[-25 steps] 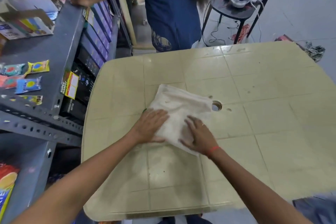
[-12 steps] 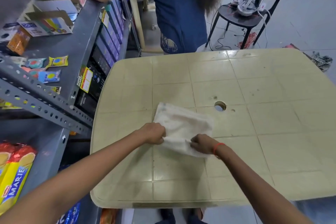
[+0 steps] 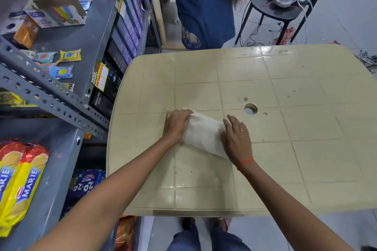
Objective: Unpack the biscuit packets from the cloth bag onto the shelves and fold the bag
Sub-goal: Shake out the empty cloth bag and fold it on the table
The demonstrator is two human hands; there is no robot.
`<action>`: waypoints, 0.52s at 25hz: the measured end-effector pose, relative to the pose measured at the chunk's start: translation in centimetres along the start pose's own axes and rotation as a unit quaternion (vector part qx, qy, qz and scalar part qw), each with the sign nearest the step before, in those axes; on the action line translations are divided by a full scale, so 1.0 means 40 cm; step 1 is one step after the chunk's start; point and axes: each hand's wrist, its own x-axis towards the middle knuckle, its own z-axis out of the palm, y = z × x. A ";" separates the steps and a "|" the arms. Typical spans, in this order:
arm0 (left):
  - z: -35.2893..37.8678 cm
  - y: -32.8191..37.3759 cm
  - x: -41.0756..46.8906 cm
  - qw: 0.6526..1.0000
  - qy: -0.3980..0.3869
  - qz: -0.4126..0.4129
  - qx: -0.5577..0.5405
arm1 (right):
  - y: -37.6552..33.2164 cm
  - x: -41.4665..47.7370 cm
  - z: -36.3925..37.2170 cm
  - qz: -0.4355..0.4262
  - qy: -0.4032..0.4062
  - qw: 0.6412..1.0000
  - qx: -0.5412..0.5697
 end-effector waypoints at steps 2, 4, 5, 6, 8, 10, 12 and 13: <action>0.002 0.005 0.020 1.000 0.001 -0.014 -0.023 | -0.026 -0.032 0.036 -0.058 -0.041 0.997 -0.018; 0.006 0.011 0.033 1.000 0.022 -0.017 0.007 | -0.036 -0.042 0.070 -0.074 -0.099 0.992 -0.032; 0.015 0.007 0.032 0.996 0.058 0.013 0.071 | -0.032 -0.040 0.082 -0.059 -0.132 0.989 -0.040; 0.032 -0.002 0.022 0.988 0.055 0.068 0.124 | -0.023 -0.034 0.091 -0.034 -0.158 0.986 -0.046; 0.069 -0.043 -0.021 0.951 -0.034 0.212 0.223 | -0.007 -0.006 0.100 0.005 -0.216 0.976 -0.035; 0.094 -0.088 -0.040 0.931 -0.132 0.231 0.248 | -0.001 0.009 0.119 0.018 -0.257 0.966 -0.023; 0.104 -0.100 -0.020 0.939 -0.163 0.187 0.237 | -0.016 0.022 0.123 0.023 -0.273 0.961 -0.032; 0.100 -0.102 -0.008 0.939 -0.179 0.177 0.233 | -0.024 0.026 0.126 0.023 -0.280 0.959 -0.033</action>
